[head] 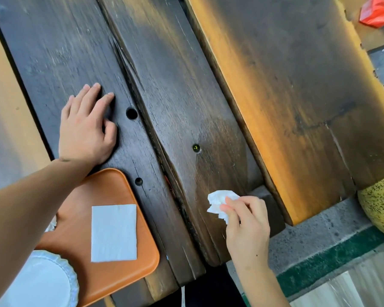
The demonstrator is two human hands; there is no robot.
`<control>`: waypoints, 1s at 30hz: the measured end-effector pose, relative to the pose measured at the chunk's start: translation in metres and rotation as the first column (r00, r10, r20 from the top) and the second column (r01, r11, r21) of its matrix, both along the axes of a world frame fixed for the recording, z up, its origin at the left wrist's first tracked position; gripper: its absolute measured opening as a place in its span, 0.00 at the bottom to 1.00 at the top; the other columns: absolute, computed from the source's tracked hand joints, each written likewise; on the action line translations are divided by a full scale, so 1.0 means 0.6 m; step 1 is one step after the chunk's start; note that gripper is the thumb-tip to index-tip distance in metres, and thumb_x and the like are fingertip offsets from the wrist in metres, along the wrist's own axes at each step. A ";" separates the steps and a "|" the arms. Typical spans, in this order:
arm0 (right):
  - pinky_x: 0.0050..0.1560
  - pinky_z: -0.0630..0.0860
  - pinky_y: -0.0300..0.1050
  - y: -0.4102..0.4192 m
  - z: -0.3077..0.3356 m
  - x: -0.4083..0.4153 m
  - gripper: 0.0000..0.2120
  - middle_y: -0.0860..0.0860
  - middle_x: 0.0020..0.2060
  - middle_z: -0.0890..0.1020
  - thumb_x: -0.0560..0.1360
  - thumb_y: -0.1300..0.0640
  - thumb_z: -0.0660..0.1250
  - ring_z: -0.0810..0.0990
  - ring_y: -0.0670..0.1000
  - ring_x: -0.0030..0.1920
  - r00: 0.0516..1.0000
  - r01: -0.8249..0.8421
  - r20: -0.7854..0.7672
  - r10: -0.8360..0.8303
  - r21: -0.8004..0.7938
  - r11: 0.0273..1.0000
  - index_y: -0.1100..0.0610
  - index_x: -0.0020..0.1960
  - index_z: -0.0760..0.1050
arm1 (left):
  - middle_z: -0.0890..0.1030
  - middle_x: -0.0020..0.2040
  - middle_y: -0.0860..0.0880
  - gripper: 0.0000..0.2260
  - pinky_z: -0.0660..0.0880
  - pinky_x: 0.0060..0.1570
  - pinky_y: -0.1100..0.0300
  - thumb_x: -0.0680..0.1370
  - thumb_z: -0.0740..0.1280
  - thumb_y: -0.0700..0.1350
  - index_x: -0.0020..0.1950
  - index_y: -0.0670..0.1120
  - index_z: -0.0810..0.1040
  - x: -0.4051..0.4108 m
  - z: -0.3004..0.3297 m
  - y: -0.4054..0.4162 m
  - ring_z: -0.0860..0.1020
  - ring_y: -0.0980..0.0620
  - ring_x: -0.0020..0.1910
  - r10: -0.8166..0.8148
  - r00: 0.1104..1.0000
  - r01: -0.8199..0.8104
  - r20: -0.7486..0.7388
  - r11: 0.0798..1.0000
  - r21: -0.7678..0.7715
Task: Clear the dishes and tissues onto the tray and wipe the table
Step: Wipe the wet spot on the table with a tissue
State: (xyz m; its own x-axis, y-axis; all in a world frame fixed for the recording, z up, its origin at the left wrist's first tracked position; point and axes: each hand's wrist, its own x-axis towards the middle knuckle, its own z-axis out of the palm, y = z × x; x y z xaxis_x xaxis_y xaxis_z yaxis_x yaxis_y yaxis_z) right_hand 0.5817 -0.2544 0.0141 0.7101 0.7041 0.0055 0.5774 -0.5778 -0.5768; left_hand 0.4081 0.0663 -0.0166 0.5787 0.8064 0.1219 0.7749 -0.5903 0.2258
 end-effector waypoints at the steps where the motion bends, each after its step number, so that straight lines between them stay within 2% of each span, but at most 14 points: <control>1: 0.39 0.78 0.45 0.013 -0.002 0.011 0.06 0.52 0.41 0.76 0.75 0.61 0.68 0.73 0.50 0.43 0.999 -0.031 0.013 0.030 0.013 0.999 0.60 0.44 0.84 | 0.68 0.77 0.42 0.26 0.55 0.77 0.47 0.75 0.59 0.45 0.74 0.45 0.71 0.000 0.000 0.000 0.63 0.41 0.78 0.000 1.000 0.000 0.000 1.000 0.000; 3: 0.36 0.74 0.46 0.056 -0.004 0.043 0.04 0.52 0.39 0.74 0.73 0.67 0.70 0.72 0.52 0.41 0.995 -0.097 0.039 0.097 -0.007 0.995 0.61 0.41 0.82 | 0.68 0.77 0.42 0.26 0.55 0.77 0.47 0.75 0.59 0.45 0.73 0.45 0.72 0.000 -0.001 0.000 0.63 0.41 0.78 -0.002 1.000 0.002 0.002 1.000 0.002; 6: 0.38 0.66 0.41 0.166 -0.006 0.116 0.05 0.49 0.39 0.69 0.75 0.65 0.68 0.68 0.51 0.42 0.987 -0.152 0.043 0.153 -0.031 0.988 0.62 0.40 0.78 | 0.68 0.77 0.42 0.26 0.55 0.77 0.47 0.75 0.59 0.45 0.73 0.45 0.72 0.000 -0.002 0.000 0.63 0.41 0.78 0.001 1.000 -0.001 0.008 1.000 0.004; 9: 0.43 0.67 0.46 0.276 -0.016 0.185 0.05 0.50 0.40 0.69 0.75 0.63 0.66 0.71 0.55 0.44 0.975 -0.218 0.047 0.217 0.026 0.976 0.58 0.45 0.81 | 0.68 0.77 0.42 0.26 0.55 0.77 0.47 0.75 0.58 0.45 0.73 0.45 0.72 0.000 -0.003 0.001 0.63 0.41 0.78 0.000 1.000 0.000 0.013 1.000 0.010; 12: 0.42 0.68 0.49 0.300 -0.022 0.195 0.06 0.51 0.39 0.69 0.74 0.66 0.65 0.70 0.56 0.43 0.952 -0.295 0.093 0.293 0.010 0.955 0.60 0.42 0.79 | 0.68 0.77 0.42 0.26 0.55 0.76 0.47 0.75 0.58 0.46 0.73 0.45 0.72 0.000 -0.003 0.001 0.63 0.41 0.78 -0.002 1.000 0.002 0.012 1.000 0.008; 15: 0.39 0.60 0.45 0.233 -0.012 0.154 0.07 0.50 0.37 0.65 0.71 0.71 0.66 0.64 0.51 0.41 0.889 -0.441 0.125 0.441 -0.028 0.897 0.61 0.39 0.76 | 0.68 0.77 0.42 0.26 0.55 0.76 0.46 0.75 0.58 0.46 0.73 0.46 0.71 -0.001 -0.002 0.001 0.63 0.41 0.78 -0.009 1.000 0.009 0.002 1.000 0.008; 18: 0.40 0.52 0.44 0.098 -0.004 0.084 0.09 0.51 0.37 0.65 0.64 0.72 0.66 0.61 0.50 0.40 0.765 -0.635 0.049 0.642 -0.115 0.764 0.60 0.39 0.76 | 0.68 0.77 0.42 0.25 0.56 0.76 0.46 0.75 0.58 0.46 0.73 0.46 0.72 -0.001 -0.003 0.002 0.63 0.41 0.78 -0.012 1.000 0.011 0.006 1.000 0.007; 21: 0.36 0.56 0.45 -0.045 0.005 0.031 0.15 0.52 0.35 0.69 0.59 0.71 0.64 0.64 0.52 0.38 0.627 -0.774 -0.081 0.775 -0.183 0.607 0.56 0.42 0.74 | 0.68 0.77 0.42 0.25 0.56 0.76 0.46 0.75 0.58 0.46 0.73 0.45 0.72 -0.001 -0.002 0.001 0.63 0.40 0.78 -0.014 1.000 0.014 0.004 1.000 0.003; 24: 0.36 0.57 0.45 -0.072 0.002 0.041 0.19 0.51 0.34 0.68 0.56 0.73 0.68 0.63 0.51 0.37 0.569 -0.815 -0.094 0.817 -0.193 0.546 0.54 0.41 0.77 | 0.68 0.77 0.41 0.26 0.56 0.76 0.45 0.75 0.58 0.46 0.73 0.45 0.72 -0.001 -0.002 0.000 0.63 0.40 0.78 -0.009 1.000 0.009 0.010 1.000 0.003; 26: 0.39 0.57 0.46 -0.017 -0.002 0.073 0.19 0.50 0.36 0.65 0.57 0.74 0.69 0.64 0.51 0.39 0.623 -0.775 -0.036 0.781 -0.158 0.611 0.54 0.41 0.80 | 0.68 0.77 0.41 0.26 0.56 0.76 0.44 0.75 0.58 0.46 0.73 0.44 0.72 -0.001 -0.002 0.000 0.64 0.40 0.78 -0.015 1.000 0.015 0.005 1.000 0.001; 28: 0.42 0.58 0.47 0.077 -0.010 0.127 0.16 0.50 0.37 0.66 0.63 0.73 0.70 0.65 0.51 0.40 0.752 -0.649 0.033 0.658 -0.140 0.748 0.54 0.41 0.81 | 0.68 0.77 0.41 0.26 0.57 0.76 0.44 0.75 0.57 0.46 0.73 0.44 0.72 -0.001 -0.001 0.002 0.64 0.40 0.78 -0.016 1.000 0.016 0.003 1.000 0.008; 30: 0.43 0.52 0.45 0.184 -0.011 0.185 0.13 0.50 0.36 0.66 0.67 0.71 0.68 0.69 0.54 0.41 0.829 -0.535 0.108 0.548 -0.131 0.835 0.54 0.41 0.81 | 0.68 0.77 0.41 0.26 0.56 0.76 0.45 0.75 0.57 0.46 0.73 0.45 0.72 -0.001 -0.002 0.000 0.64 0.40 0.78 -0.013 1.000 0.013 0.008 1.000 0.011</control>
State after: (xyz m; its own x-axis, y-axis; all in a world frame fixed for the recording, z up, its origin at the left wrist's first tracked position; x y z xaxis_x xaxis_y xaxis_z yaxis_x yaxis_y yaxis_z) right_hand 0.6930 -0.1440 0.0076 0.2112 0.9774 -0.0103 0.8812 -0.1950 -0.4306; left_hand 0.4074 0.0665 -0.0181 0.5882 0.7973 0.1352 0.7653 -0.6028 0.2256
